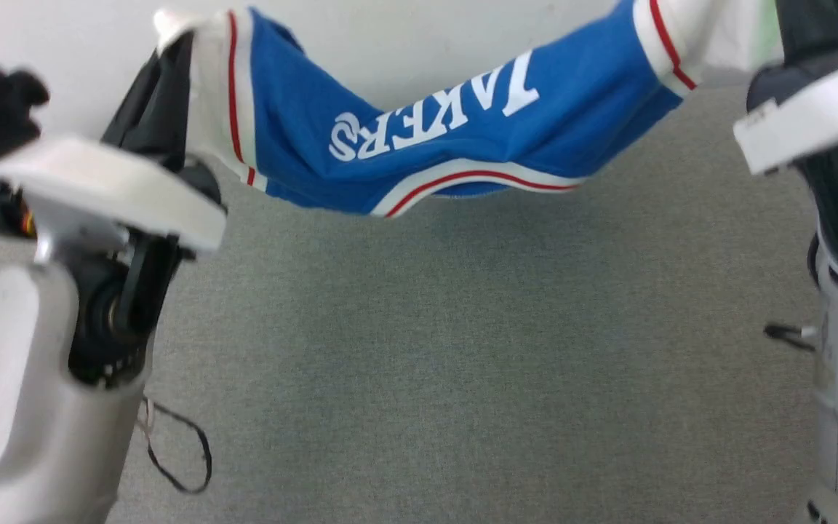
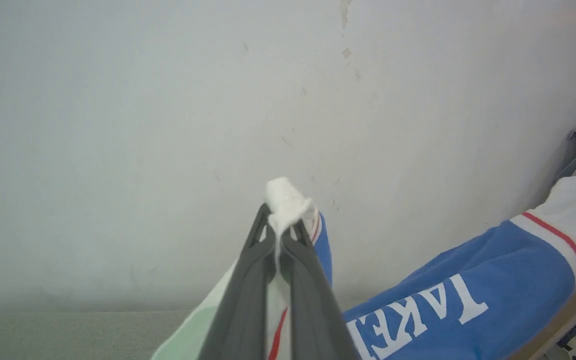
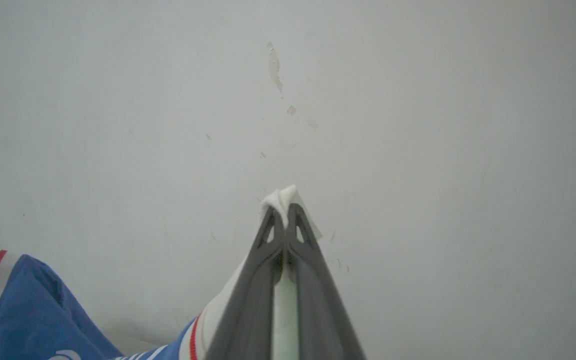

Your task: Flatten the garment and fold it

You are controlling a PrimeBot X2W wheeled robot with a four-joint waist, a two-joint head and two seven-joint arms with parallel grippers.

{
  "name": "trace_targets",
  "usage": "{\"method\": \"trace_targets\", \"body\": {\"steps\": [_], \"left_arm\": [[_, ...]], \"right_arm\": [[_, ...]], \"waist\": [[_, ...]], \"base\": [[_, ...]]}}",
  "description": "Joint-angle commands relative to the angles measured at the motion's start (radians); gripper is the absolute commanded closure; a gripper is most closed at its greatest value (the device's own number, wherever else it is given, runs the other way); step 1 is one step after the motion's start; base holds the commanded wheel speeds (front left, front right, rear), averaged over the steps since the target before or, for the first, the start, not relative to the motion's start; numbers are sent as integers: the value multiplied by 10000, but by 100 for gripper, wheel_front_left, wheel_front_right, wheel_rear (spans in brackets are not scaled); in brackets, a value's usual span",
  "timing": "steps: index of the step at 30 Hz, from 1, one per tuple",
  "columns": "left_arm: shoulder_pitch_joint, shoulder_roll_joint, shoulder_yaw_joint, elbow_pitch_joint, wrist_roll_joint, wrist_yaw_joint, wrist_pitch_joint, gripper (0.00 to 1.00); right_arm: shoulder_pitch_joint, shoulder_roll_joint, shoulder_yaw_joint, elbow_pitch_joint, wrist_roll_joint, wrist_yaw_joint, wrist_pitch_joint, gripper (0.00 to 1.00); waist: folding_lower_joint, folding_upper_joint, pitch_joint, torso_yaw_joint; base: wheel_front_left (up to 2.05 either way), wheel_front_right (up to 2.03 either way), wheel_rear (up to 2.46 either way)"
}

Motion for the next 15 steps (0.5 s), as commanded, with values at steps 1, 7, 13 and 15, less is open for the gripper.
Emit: {"method": "trace_targets", "body": {"steps": [1, 7, 13, 15], "left_arm": [[-380, -47, -97, 184, -26, -103, 120, 100], [-2632, -257, -462, 1895, 108, -114, 834, 100], [-4353, -265, -781, 3626, 346, 61, 1711, 100], [-4746, -253, -851, 4144, 443, 221, 1977, 100]], "right_arm": [[-315, -42, 65, 103, -29, -7, 23, 100], [-1928, -107, 344, 1228, -173, -7, 298, 100], [-3224, -183, 613, 2879, -562, -7, 524, 100], [-3587, -171, 685, 3467, -737, -7, 576, 100]], "waist": [[1, -1, -235, -103], [1, -1, -459, -189], [1, -1, -441, -391], [1, -1, -356, -454]], "base": [[0, 0, 0], [0, 0, 0], [0, 0, 0], [0, 0, 0]]}}
